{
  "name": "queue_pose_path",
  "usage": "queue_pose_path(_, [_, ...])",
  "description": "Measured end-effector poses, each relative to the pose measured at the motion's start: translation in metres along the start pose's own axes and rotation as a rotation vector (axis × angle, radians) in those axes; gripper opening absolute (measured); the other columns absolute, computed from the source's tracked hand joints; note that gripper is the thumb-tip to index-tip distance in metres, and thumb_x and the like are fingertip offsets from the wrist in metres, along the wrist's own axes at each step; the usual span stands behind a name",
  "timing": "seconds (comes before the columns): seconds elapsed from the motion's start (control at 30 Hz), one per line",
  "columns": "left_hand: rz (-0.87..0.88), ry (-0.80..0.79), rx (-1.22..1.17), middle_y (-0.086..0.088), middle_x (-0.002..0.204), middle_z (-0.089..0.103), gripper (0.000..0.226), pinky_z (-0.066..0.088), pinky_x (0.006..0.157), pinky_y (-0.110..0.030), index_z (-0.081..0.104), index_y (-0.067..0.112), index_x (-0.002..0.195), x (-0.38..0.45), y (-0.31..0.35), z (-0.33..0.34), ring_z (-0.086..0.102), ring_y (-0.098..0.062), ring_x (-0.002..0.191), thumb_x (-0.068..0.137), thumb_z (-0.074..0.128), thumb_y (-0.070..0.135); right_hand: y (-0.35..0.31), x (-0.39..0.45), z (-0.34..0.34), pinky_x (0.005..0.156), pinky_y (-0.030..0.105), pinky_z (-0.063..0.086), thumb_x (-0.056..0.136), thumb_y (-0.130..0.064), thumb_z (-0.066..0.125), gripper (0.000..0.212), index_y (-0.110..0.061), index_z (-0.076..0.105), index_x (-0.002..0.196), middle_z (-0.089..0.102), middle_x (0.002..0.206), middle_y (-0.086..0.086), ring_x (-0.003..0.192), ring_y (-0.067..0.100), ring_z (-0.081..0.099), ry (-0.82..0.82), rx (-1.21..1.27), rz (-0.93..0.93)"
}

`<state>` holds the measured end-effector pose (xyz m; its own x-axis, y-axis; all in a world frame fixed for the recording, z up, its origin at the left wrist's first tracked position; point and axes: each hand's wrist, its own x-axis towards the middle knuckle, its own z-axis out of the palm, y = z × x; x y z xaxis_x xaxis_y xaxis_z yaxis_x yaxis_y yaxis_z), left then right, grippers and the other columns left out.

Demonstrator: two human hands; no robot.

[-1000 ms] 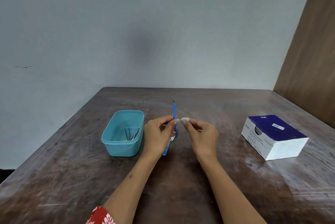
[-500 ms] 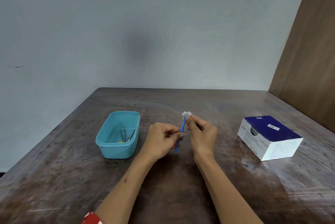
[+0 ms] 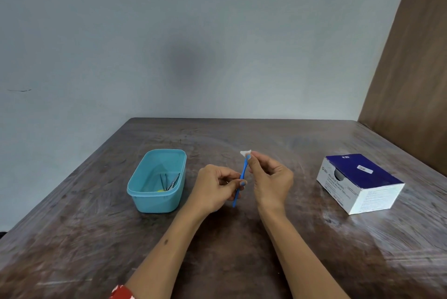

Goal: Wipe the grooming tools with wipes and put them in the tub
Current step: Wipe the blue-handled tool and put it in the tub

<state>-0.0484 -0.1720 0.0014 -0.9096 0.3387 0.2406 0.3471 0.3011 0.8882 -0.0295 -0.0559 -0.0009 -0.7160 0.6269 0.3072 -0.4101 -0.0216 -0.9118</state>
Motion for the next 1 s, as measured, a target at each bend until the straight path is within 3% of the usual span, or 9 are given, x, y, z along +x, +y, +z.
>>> queue_pose_path(0.23, [-0.018,-0.065,-0.027,0.002,0.072,0.071,0.009,0.054,0.056,-0.017,0.073,0.011,0.089,0.000,0.003,-0.003,0.069,-0.007,0.063,0.081,0.069,0.011,-0.003,0.000,-0.001,0.053,0.011,0.047,0.079,-0.005,0.071,0.024,-0.027,0.064,0.085,0.067,0.056,-0.007,0.054,0.000,0.062,0.050,-0.003,-0.031])
queue_pose_path(0.33, [-0.034,-0.078,-0.031,0.000,0.074,0.072,0.009,0.054,0.056,-0.017,0.073,0.011,0.090,-0.001,0.004,-0.001,0.070,-0.008,0.065,0.081,0.069,0.012,-0.002,-0.001,0.000,0.053,0.011,0.047,0.080,-0.009,0.071,0.025,-0.031,0.061,0.088,0.066,0.057,-0.007,0.053,-0.001,0.060,0.091,-0.017,-0.063])
queue_pose_path(0.43, [-0.046,-0.082,-0.006,-0.003,0.074,0.072,0.007,0.054,0.055,-0.017,0.073,0.011,0.087,-0.004,0.004,0.002,0.069,-0.008,0.064,0.082,0.070,0.013,0.002,0.007,-0.005,0.057,0.014,0.046,0.081,-0.009,0.068,0.024,-0.027,0.063,0.095,0.066,0.065,-0.003,0.056,0.001,0.056,0.244,0.027,-0.053])
queue_pose_path(0.53, [-0.016,0.014,-0.103,-0.004,0.069,0.070,0.003,0.054,0.056,-0.019,0.073,0.013,0.082,-0.006,0.011,0.003,0.068,-0.011,0.061,0.080,0.071,0.012,0.009,0.016,-0.012,0.063,0.019,0.047,0.083,-0.010,0.066,0.021,-0.018,0.066,0.103,0.066,0.073,-0.002,0.057,-0.002,0.056,0.357,0.008,-0.027])
queue_pose_path(0.63, [0.020,0.152,-0.298,0.000,0.064,0.070,0.013,0.056,0.057,-0.023,0.073,0.023,0.076,-0.009,0.031,-0.008,0.068,-0.015,0.060,0.079,0.072,0.010,0.018,0.014,-0.013,0.059,0.014,0.050,0.087,-0.014,0.063,0.019,-0.029,0.067,0.097,0.067,0.076,-0.006,0.062,0.006,0.061,0.278,-0.103,-0.068])
queue_pose_path(0.7, [0.058,0.264,-0.320,0.002,0.062,0.071,0.014,0.056,0.056,-0.024,0.074,0.025,0.073,-0.012,0.043,-0.030,0.067,-0.013,0.058,0.078,0.073,0.012,0.022,0.012,-0.010,0.057,0.020,0.053,0.088,-0.014,0.060,0.019,-0.031,0.068,0.091,0.067,0.072,-0.006,0.059,0.011,0.061,0.214,-0.148,-0.062])
queue_pose_path(0.77, [0.062,0.406,-0.235,0.002,0.060,0.070,0.011,0.055,0.052,-0.021,0.073,0.022,0.073,-0.014,0.051,-0.059,0.067,-0.010,0.054,0.077,0.074,0.012,0.024,0.012,-0.008,0.062,0.029,0.057,0.087,-0.012,0.060,0.022,-0.031,0.069,0.086,0.068,0.070,0.000,0.057,0.013,0.062,0.182,-0.174,-0.026])
queue_pose_path(0.87, [-0.070,0.519,0.090,0.001,0.059,0.067,0.008,0.055,0.049,-0.018,0.070,0.012,0.070,-0.015,0.054,-0.101,0.065,-0.008,0.047,0.075,0.076,0.013,0.024,0.012,-0.008,0.077,0.041,0.056,0.081,-0.017,0.066,0.016,-0.032,0.069,0.078,0.069,0.072,0.002,0.067,0.022,0.066,0.162,-0.136,0.068])
queue_pose_path(1.0, [-0.416,0.288,0.547,-0.006,0.056,0.067,0.017,0.054,0.052,-0.021,0.070,0.003,0.068,-0.007,0.046,-0.116,0.062,-0.009,0.044,0.077,0.073,0.017,0.020,0.008,-0.007,0.073,0.038,0.057,0.071,-0.026,0.078,0.013,-0.032,0.067,0.074,0.066,0.068,-0.006,0.065,0.017,0.064,0.121,-0.101,0.090])
